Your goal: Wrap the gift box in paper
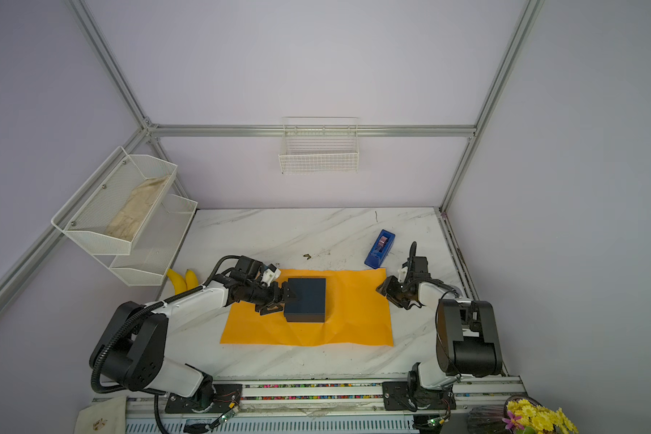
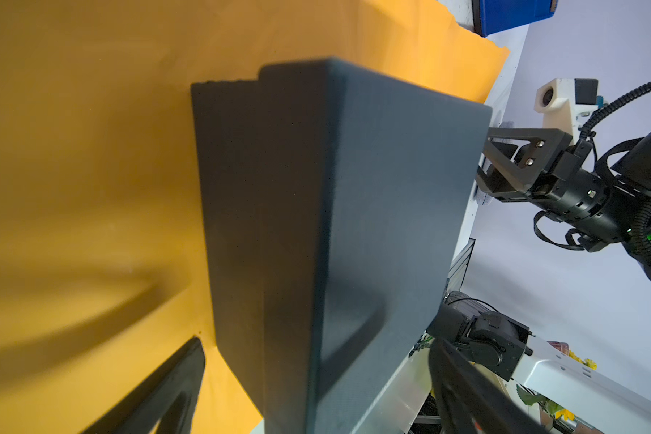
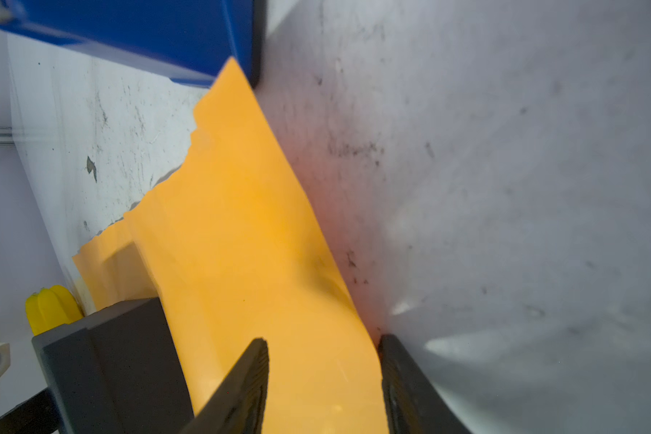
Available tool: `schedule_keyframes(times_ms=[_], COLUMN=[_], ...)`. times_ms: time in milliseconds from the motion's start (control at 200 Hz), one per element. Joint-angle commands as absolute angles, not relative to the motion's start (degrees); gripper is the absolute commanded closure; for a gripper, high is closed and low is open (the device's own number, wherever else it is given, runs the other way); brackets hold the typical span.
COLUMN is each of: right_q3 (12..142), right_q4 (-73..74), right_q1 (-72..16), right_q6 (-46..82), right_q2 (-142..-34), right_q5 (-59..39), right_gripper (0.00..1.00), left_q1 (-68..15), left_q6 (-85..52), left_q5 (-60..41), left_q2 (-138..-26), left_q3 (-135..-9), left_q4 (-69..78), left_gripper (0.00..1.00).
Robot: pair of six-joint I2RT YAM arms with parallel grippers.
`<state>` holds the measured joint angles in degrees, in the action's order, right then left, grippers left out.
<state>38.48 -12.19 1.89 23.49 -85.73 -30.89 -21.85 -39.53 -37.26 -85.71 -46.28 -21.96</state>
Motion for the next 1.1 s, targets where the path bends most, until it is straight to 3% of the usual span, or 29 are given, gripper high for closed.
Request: schedule_keyframes(times_ms=[0, 210, 705, 1095], right_q3=[37.3, 35.2, 32.8, 37.0], right_q4=[-15.4, -15.4, -13.5, -11.6], right_q1=[1.9, 1.9, 1.9, 1.9], right_q6=[23.5, 25.7, 27.4, 25.0], right_q2=[-83.1, -79.5, -76.7, -83.6], right_q5=[-30.1, -26.9, -24.8, -24.8], right_gripper=[0.54, 0.63, 0.58, 0.6], left_q1=[-21.4, -21.5, -21.4, -21.4], left_q6=[-38.6, -38.7, -39.0, -39.3], left_q5=[-38.1, -38.0, -38.1, -37.8], left_q2=[-83.8, -83.6, -83.7, -82.7], left_q3=[-49.8, -49.7, -48.9, -48.2], left_q4=[-21.6, -21.5, -20.5, -20.3], left_gripper=[0.08, 0.08, 0.08, 0.08])
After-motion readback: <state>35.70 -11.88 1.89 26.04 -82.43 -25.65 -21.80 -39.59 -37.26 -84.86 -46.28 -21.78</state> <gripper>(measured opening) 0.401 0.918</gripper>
